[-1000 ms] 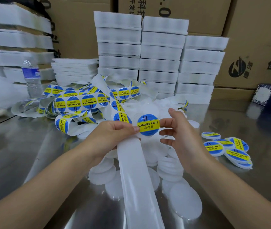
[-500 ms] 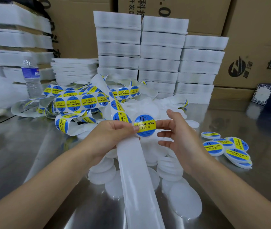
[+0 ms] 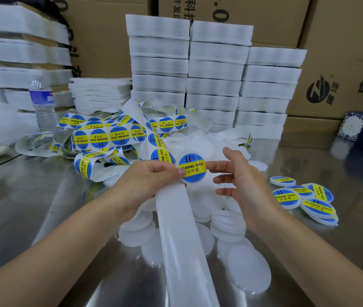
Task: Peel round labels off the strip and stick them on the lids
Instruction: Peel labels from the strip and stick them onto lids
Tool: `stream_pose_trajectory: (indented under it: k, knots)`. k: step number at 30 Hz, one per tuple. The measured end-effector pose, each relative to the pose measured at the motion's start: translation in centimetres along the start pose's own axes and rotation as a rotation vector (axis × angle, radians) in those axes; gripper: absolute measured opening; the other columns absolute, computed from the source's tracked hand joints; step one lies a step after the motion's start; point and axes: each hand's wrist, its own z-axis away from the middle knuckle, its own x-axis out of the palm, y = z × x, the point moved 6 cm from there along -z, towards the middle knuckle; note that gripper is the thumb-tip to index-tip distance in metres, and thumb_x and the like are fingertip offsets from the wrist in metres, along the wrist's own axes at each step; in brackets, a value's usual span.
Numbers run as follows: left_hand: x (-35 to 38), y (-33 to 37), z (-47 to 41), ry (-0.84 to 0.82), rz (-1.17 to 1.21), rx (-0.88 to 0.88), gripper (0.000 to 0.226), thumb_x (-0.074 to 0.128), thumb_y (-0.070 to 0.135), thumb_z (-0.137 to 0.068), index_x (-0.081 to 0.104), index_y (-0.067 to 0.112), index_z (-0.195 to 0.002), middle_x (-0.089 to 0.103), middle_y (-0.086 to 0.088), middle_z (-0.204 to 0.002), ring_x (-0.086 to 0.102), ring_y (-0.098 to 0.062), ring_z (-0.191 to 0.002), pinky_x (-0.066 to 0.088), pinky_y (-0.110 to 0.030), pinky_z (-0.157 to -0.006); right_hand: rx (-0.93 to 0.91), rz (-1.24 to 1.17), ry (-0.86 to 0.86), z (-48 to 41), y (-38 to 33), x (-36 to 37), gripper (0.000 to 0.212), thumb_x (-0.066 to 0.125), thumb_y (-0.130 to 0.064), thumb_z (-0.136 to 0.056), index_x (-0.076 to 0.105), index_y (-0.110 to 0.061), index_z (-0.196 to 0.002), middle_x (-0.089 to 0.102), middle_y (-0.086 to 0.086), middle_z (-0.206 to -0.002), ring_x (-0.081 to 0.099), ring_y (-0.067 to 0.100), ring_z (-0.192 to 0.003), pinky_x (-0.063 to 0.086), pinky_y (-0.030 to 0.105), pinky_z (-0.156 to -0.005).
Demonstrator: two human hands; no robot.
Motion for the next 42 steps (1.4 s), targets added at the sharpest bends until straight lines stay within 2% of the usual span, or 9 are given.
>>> stream_pose_trajectory:
  k: [8, 14, 19, 24, 27, 31, 36, 39, 42]
  knots:
    - [0.0, 0.1, 0.0, 0.022, -0.049, 0.021, 0.012, 0.071, 0.028, -0.079, 0.077, 0.027, -0.068, 0.076, -0.001, -0.08, 0.062, -0.01, -0.072, 0.043, -0.026, -0.071, -0.04, 0.078, 0.075, 0.4, -0.5, -0.6, 0.046, 0.04, -0.043, -0.091, 0.076, -0.035, -0.063, 0.07, 0.001, -0.096, 0.054, 0.012, -0.074, 0.049, 0.03, -0.075]
    - [-0.2, 0.0, -0.2, 0.025, -0.013, 0.008, 0.01, 0.07, 0.025, -0.08, 0.077, 0.021, -0.074, 0.076, -0.003, -0.08, 0.066, -0.008, -0.068, 0.046, -0.024, -0.069, -0.111, 0.077, 0.129, 0.6, -0.8, -0.5, 0.036, 0.042, -0.036, -0.093, 0.072, -0.015, -0.094, 0.069, -0.025, -0.071, 0.053, -0.004, -0.061, 0.041, 0.022, -0.065]
    - [-0.3, -0.1, -0.2, 0.036, 0.0, 0.0, 0.009, 0.071, 0.025, -0.08, 0.076, 0.017, -0.08, 0.076, -0.004, -0.081, 0.066, -0.008, -0.068, 0.047, -0.023, -0.068, -0.165, 0.062, 0.154, 0.8, -0.7, -0.6, 0.032, 0.044, -0.033, -0.094, 0.073, -0.02, -0.09, 0.06, -0.029, -0.054, 0.051, -0.012, -0.049, 0.037, 0.02, -0.064]
    - [-0.3, -0.1, -0.3, 0.048, 0.01, -0.011, 0.009, 0.071, 0.025, -0.079, 0.075, 0.017, -0.081, 0.076, -0.005, -0.081, 0.066, -0.007, -0.065, 0.047, -0.022, -0.065, -0.169, 0.041, 0.166, 0.6, -0.9, -1.2, 0.025, 0.049, -0.035, -0.091, 0.073, -0.029, -0.088, 0.061, -0.018, -0.077, 0.052, -0.011, -0.048, 0.036, 0.002, -0.048]
    - [-0.3, -0.1, -0.3, 0.035, 0.016, -0.004, 0.009, 0.071, 0.025, -0.08, 0.076, 0.019, -0.075, 0.076, -0.005, -0.082, 0.066, -0.008, -0.067, 0.049, -0.022, -0.067, -0.169, 0.07, 0.098, 0.4, -1.0, -0.7, 0.021, 0.05, -0.038, -0.09, 0.069, -0.034, -0.085, 0.062, -0.016, -0.094, 0.055, -0.01, -0.054, 0.044, 0.014, -0.058]
    - [0.0, 0.0, -0.3, -0.011, 0.029, 0.016, 0.012, 0.069, 0.026, -0.081, 0.078, 0.02, -0.076, 0.076, -0.005, -0.084, 0.066, -0.009, -0.068, 0.051, -0.02, -0.065, -0.216, 0.163, 0.008, 0.3, -0.7, 0.4, 0.013, 0.051, -0.039, -0.088, 0.063, -0.037, -0.082, 0.065, -0.025, -0.079, 0.058, -0.005, -0.061, 0.046, 0.019, -0.064]
    - [0.5, 0.0, 0.0, -0.075, -0.074, 0.078, 0.021, 0.069, 0.04, -0.074, 0.078, 0.021, -0.077, 0.071, -0.004, -0.079, 0.059, -0.011, -0.07, 0.045, -0.019, -0.065, -0.247, 0.244, -0.118, 0.6, 0.0, 1.9, 0.023, 0.055, -0.054, -0.08, 0.054, -0.037, -0.095, 0.065, -0.006, -0.087, 0.057, 0.003, -0.058, 0.05, 0.03, -0.067]
    - [1.0, 0.2, 0.3, -0.134, -0.139, 0.157, 0.037, 0.067, 0.052, -0.064, 0.078, 0.024, -0.085, 0.076, 0.002, -0.088, 0.069, -0.01, -0.085, 0.053, -0.023, -0.082, -0.323, 0.306, -0.135, 1.0, -0.2, 2.3, 0.031, 0.058, -0.057, -0.073, 0.052, -0.037, -0.096, 0.064, -0.024, -0.079, 0.057, -0.003, -0.064, 0.047, 0.017, -0.061]
    - [1.1, 0.5, 0.4, -0.125, -0.253, 0.243, 0.015, 0.07, 0.039, -0.077, 0.078, 0.029, -0.084, 0.076, 0.007, -0.087, 0.069, -0.005, -0.086, 0.051, -0.024, -0.085, -0.333, 0.327, -0.126, 1.3, -0.3, 2.2, 0.034, 0.061, -0.059, -0.071, 0.051, -0.037, -0.095, 0.062, -0.026, -0.082, 0.058, -0.006, -0.068, 0.042, 0.009, -0.055]
